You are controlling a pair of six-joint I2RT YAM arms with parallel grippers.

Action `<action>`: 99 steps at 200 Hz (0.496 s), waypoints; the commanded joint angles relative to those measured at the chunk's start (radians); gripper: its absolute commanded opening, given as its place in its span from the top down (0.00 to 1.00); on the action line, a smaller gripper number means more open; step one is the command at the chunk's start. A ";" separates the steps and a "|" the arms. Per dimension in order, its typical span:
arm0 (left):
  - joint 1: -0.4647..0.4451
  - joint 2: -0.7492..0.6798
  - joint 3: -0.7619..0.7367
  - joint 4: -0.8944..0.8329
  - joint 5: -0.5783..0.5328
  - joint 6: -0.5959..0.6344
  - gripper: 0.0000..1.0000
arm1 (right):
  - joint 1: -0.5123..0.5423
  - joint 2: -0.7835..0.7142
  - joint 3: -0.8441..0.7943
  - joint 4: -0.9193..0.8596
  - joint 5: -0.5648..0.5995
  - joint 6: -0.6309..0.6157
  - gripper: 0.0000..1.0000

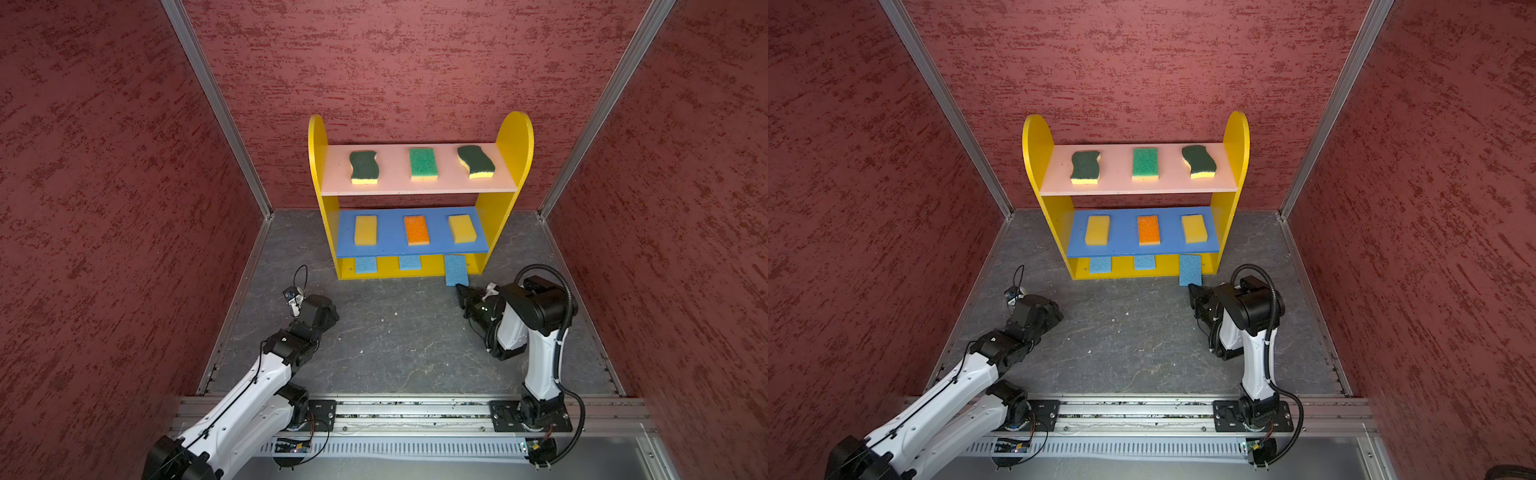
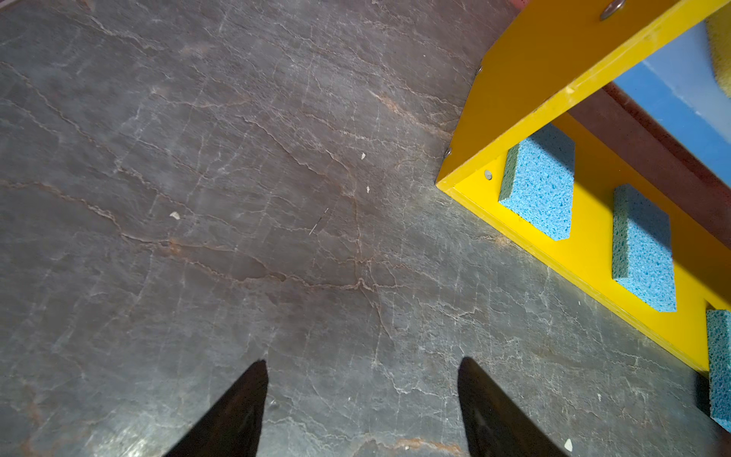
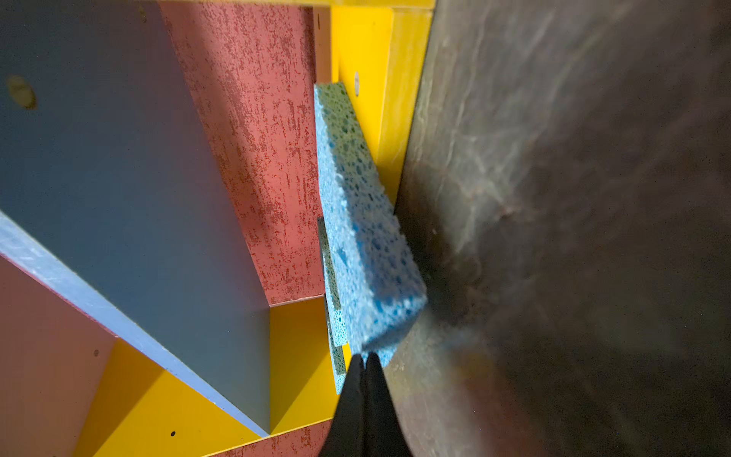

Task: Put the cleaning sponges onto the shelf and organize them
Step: 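Push the closed right gripper against the blue sponge, pressing it upright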

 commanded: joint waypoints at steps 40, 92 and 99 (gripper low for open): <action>-0.007 -0.011 0.015 -0.019 -0.020 -0.015 0.24 | 0.012 0.036 -0.086 0.095 -0.011 0.070 1.00; -0.016 -0.018 0.017 -0.032 -0.031 -0.023 0.24 | 0.012 0.036 -0.096 0.089 -0.022 0.101 1.00; -0.017 -0.020 0.017 -0.033 -0.032 -0.023 0.24 | 0.011 0.036 -0.092 0.086 -0.021 0.104 1.00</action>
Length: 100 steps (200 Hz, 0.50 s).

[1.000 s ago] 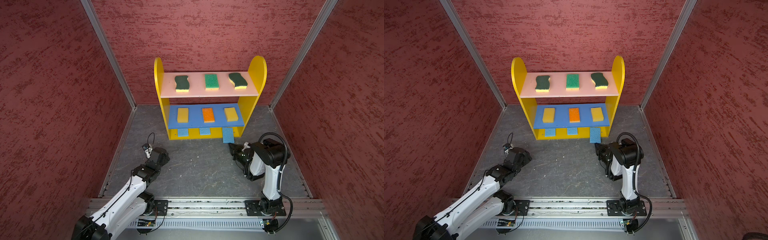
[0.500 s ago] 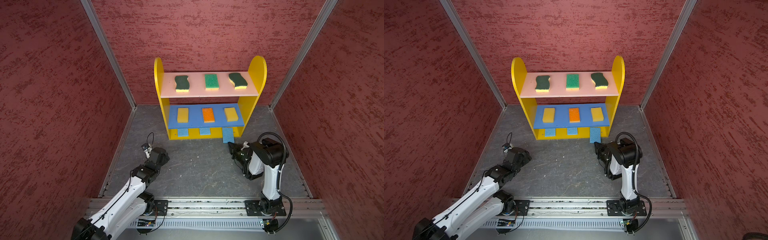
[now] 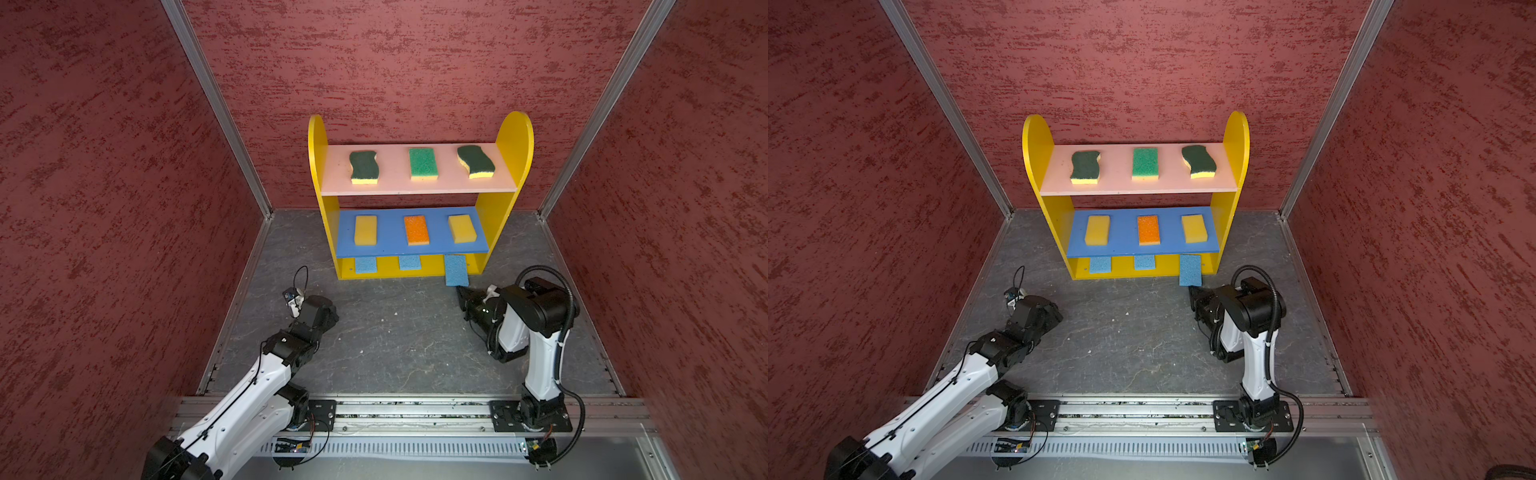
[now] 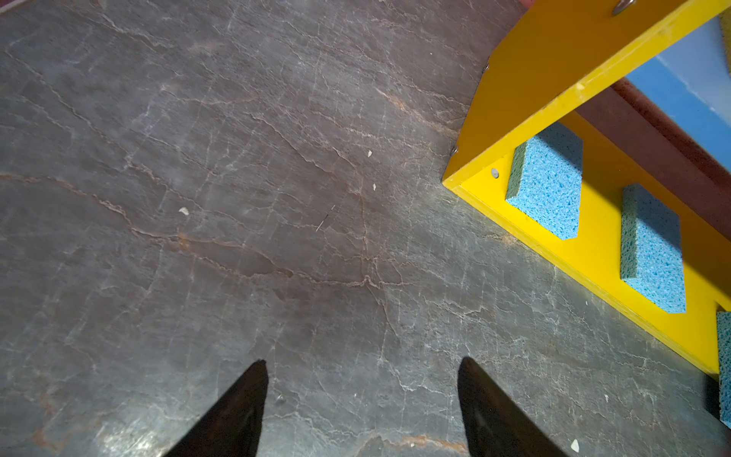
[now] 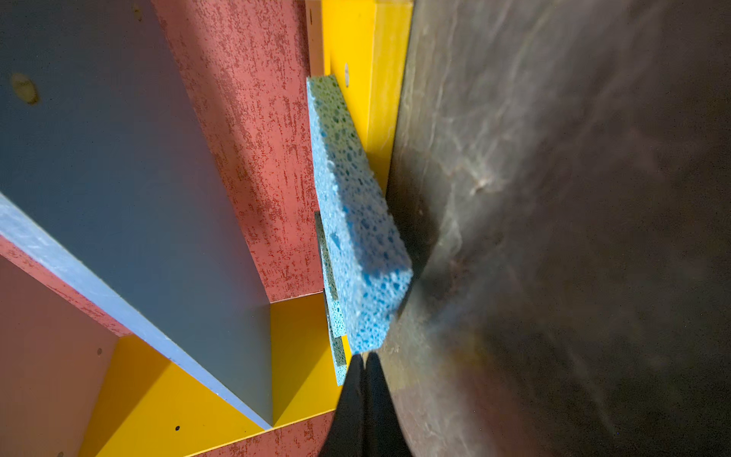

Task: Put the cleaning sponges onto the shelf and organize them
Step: 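Push the closed right gripper against the blue sponge, pressing it upright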

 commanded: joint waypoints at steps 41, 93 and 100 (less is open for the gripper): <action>-0.008 -0.016 0.020 -0.020 -0.019 -0.014 0.24 | 0.008 -0.011 -0.008 -0.052 -0.023 0.081 1.00; -0.008 -0.005 0.020 -0.014 -0.019 -0.021 0.24 | 0.008 -0.121 0.016 -0.267 0.002 0.041 1.00; -0.009 -0.003 0.020 -0.013 -0.019 -0.022 0.24 | 0.007 -0.116 0.020 -0.270 0.002 0.038 1.00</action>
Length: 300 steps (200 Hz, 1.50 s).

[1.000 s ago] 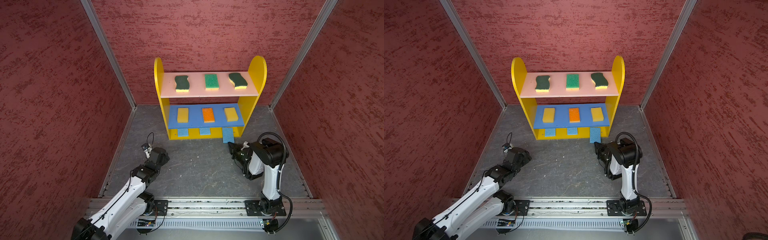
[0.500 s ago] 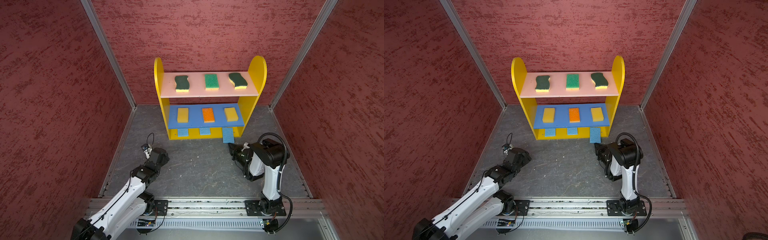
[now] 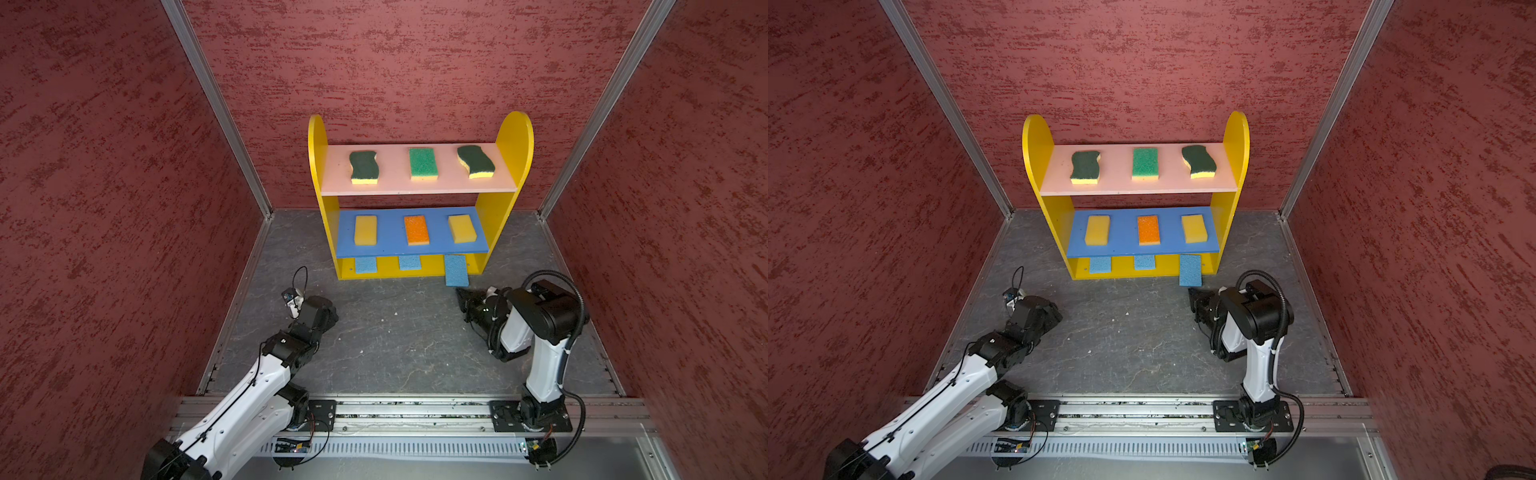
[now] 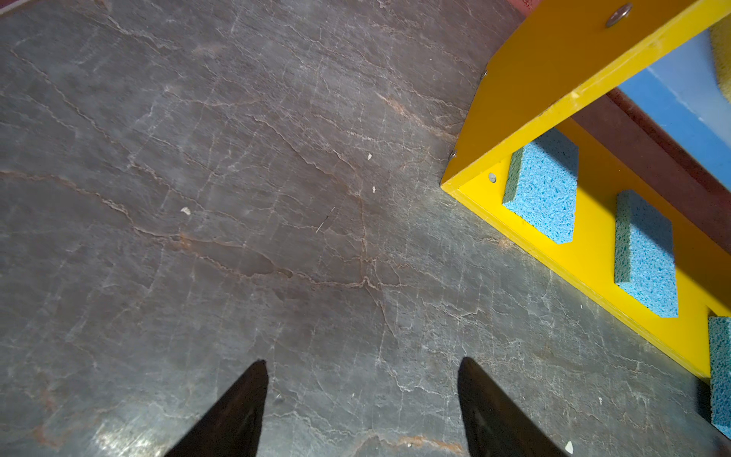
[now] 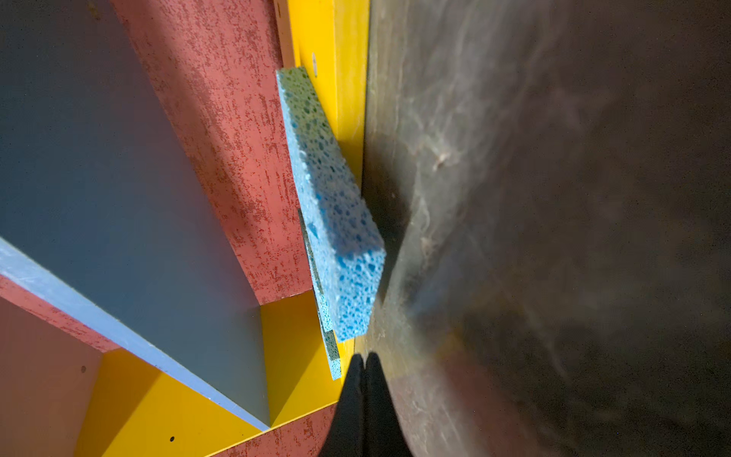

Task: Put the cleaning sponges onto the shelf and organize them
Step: 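Push the closed right gripper against the blue sponge, pressing it upright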

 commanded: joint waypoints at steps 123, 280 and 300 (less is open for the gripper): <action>-0.004 0.045 0.034 0.002 -0.016 -0.011 0.24 | 0.035 0.029 0.091 -0.223 0.080 -0.003 1.00; -0.006 0.059 0.027 0.004 -0.012 -0.014 0.24 | 0.027 0.079 0.080 -0.145 0.122 0.013 1.00; -0.006 0.063 0.026 0.010 -0.012 -0.013 0.24 | 0.026 0.089 0.071 -0.110 0.122 0.021 1.00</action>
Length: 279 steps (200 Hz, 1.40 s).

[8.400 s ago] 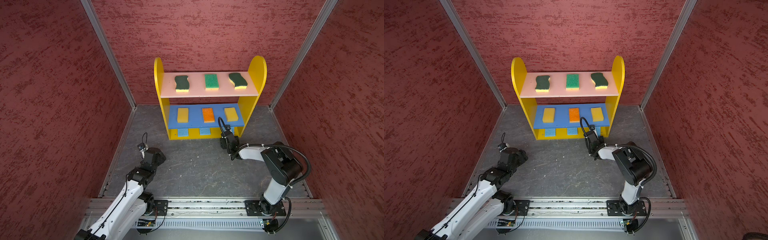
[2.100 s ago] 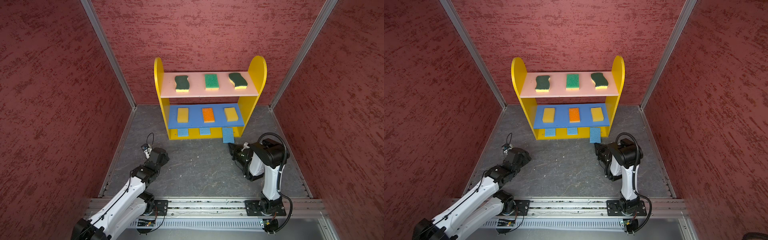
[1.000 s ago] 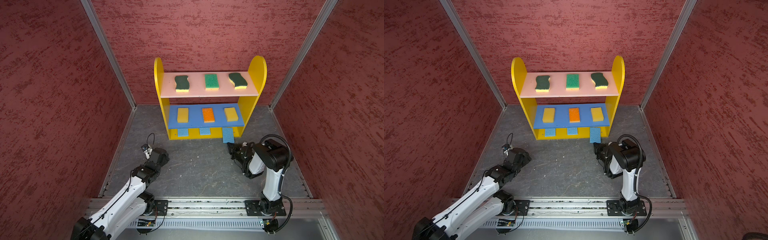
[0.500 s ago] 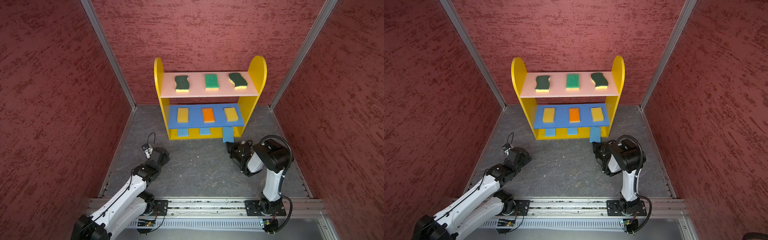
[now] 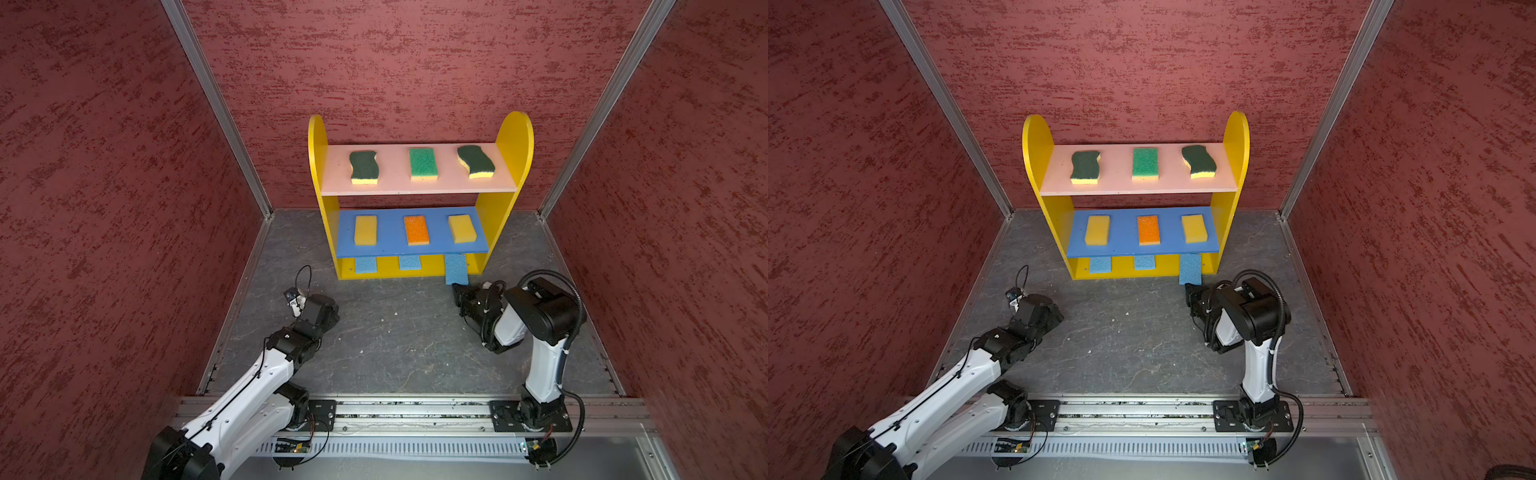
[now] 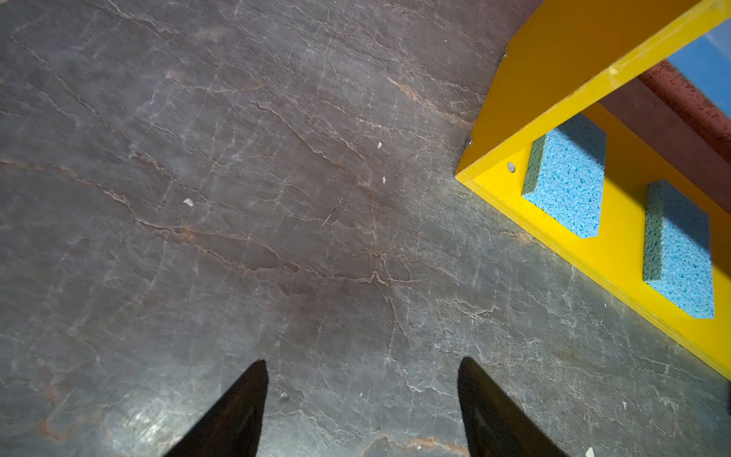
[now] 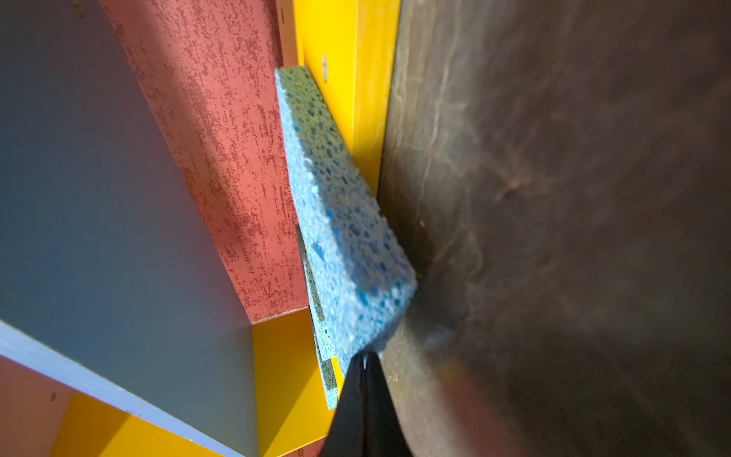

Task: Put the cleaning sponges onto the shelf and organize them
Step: 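Push the closed right gripper against the blue sponge, pressing it upright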

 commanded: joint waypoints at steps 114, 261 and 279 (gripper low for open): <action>-0.024 0.054 0.004 0.057 -0.009 -0.017 0.24 | -0.018 0.041 -0.012 -0.052 0.048 -0.007 1.00; -0.081 0.183 0.007 0.132 -0.023 -0.046 0.24 | -0.024 0.054 0.037 -0.022 0.031 -0.029 1.00; -0.083 0.195 0.009 0.139 -0.022 -0.046 0.24 | -0.025 0.056 0.052 -0.033 0.027 -0.035 1.00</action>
